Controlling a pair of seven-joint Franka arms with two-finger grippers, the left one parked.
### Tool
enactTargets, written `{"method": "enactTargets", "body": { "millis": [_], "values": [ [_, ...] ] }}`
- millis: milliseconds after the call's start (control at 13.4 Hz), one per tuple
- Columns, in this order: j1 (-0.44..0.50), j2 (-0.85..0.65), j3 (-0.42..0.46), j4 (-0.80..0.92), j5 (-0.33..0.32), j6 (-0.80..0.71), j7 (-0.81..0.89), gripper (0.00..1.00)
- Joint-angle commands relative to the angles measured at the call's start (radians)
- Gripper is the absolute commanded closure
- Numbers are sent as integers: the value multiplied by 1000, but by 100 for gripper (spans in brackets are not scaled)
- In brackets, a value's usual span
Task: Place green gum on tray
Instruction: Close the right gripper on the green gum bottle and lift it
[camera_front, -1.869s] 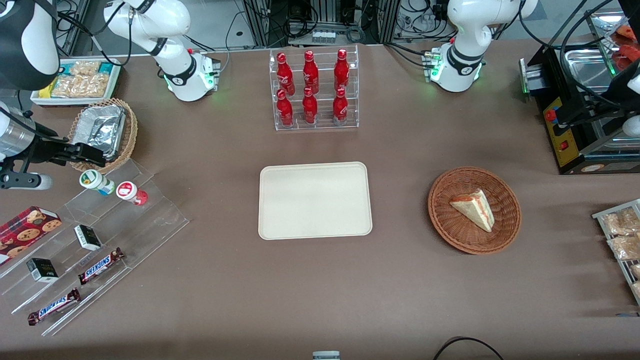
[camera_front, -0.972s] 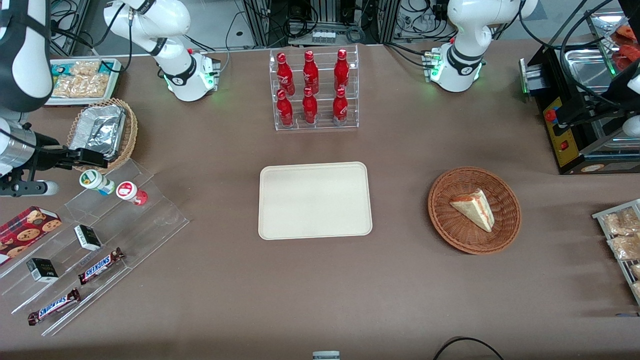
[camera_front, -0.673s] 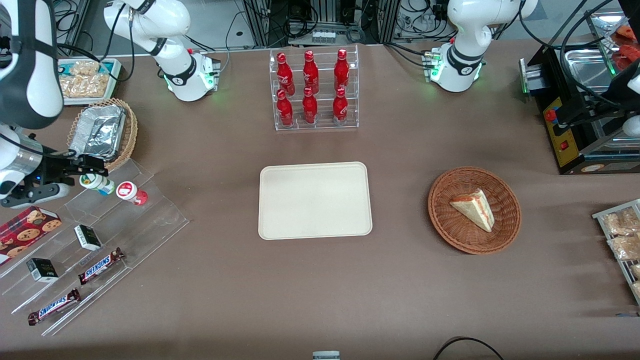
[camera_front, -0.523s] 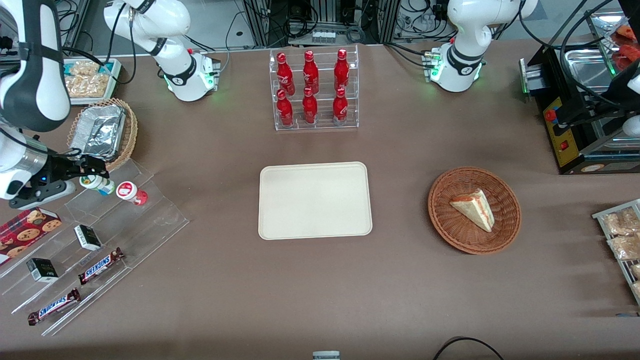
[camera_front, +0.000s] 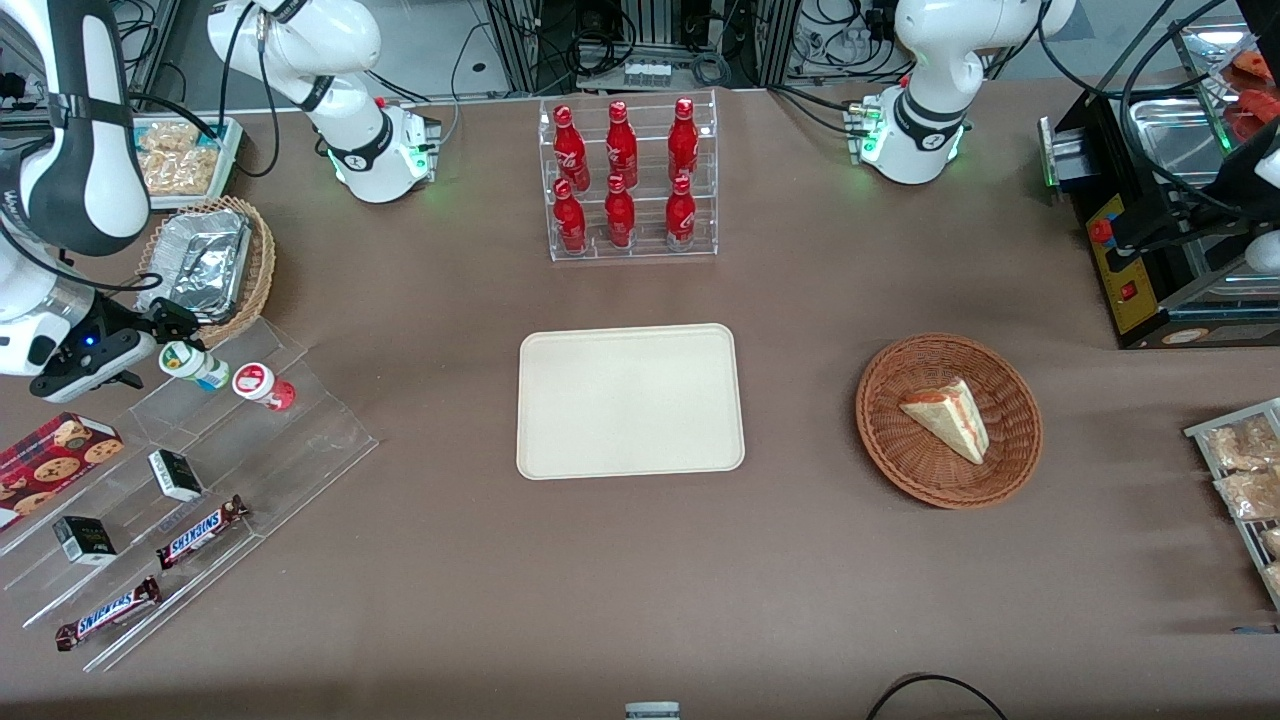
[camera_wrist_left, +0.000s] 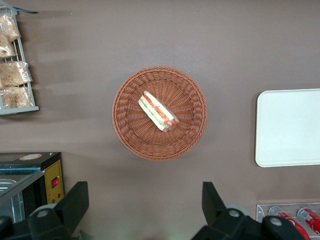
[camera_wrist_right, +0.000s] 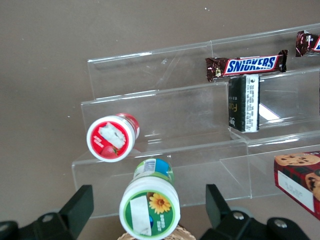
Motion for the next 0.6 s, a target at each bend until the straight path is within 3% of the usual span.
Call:
{"method": "enactTargets", "body": {
  "millis": [0,523],
  "values": [
    [-6,-42,-25,-78,-12,72,-30,0],
    [-5,-29,-28,-115,-12,127,-34,2]
  ]
}}
